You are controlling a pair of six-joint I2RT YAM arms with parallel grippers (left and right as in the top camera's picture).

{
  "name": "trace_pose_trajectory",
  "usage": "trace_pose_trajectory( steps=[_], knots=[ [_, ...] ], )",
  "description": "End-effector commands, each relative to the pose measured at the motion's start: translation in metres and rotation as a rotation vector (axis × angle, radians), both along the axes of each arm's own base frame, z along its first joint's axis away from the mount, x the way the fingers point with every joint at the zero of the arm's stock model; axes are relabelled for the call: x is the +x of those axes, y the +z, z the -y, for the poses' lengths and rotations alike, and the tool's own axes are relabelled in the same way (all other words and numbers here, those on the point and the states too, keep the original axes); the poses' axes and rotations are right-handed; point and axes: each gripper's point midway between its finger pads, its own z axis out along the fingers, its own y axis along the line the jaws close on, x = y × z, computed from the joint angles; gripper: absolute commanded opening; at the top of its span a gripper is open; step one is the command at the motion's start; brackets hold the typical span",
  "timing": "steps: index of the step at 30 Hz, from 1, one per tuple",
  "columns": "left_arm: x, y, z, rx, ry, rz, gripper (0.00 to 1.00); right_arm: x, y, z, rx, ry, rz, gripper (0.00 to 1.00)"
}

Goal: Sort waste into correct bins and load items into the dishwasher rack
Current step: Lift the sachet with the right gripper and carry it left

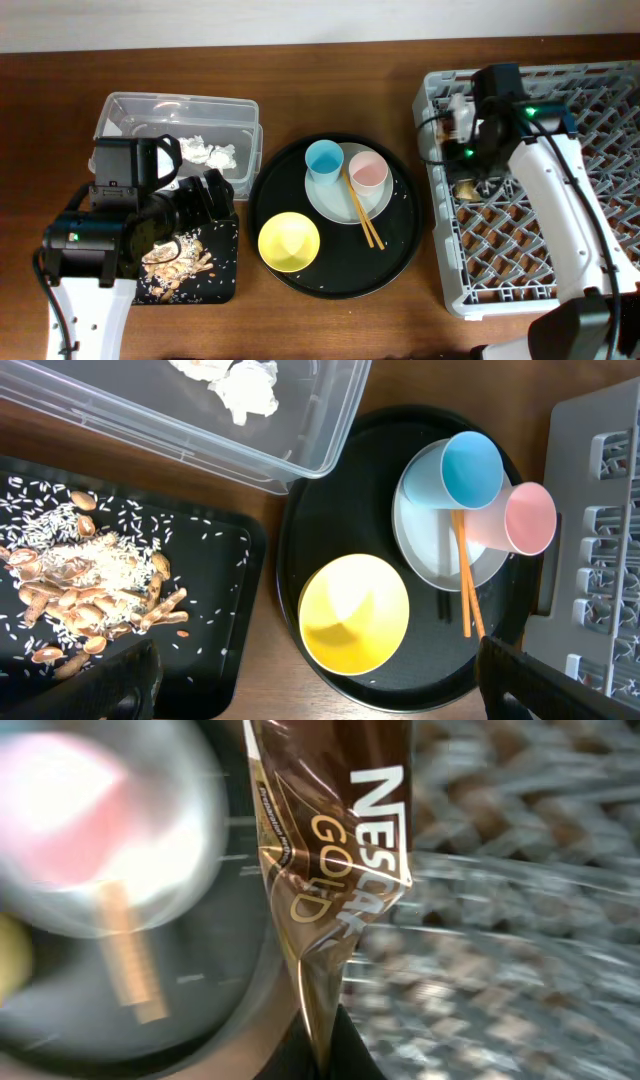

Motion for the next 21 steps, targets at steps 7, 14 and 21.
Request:
trace_pose_trajectory(
  steps=[7, 14, 21],
  knots=[
    [0.0, 0.007, 0.0, -0.001, -0.009, 0.024, 0.99, -0.003, 0.017, -0.123, 0.302, 0.181, 0.052, 0.04],
    [0.001, 0.008, 0.002, -0.02, 0.001, 0.023, 0.99, -0.01, 0.028, -0.183, 0.349, 0.305, 0.122, 0.04],
    [-0.002, 0.007, 0.003, -0.049, 0.035, 0.004, 0.99, -0.025, 0.019, -0.216, 0.359, 0.367, 0.097, 0.04]
  ],
)
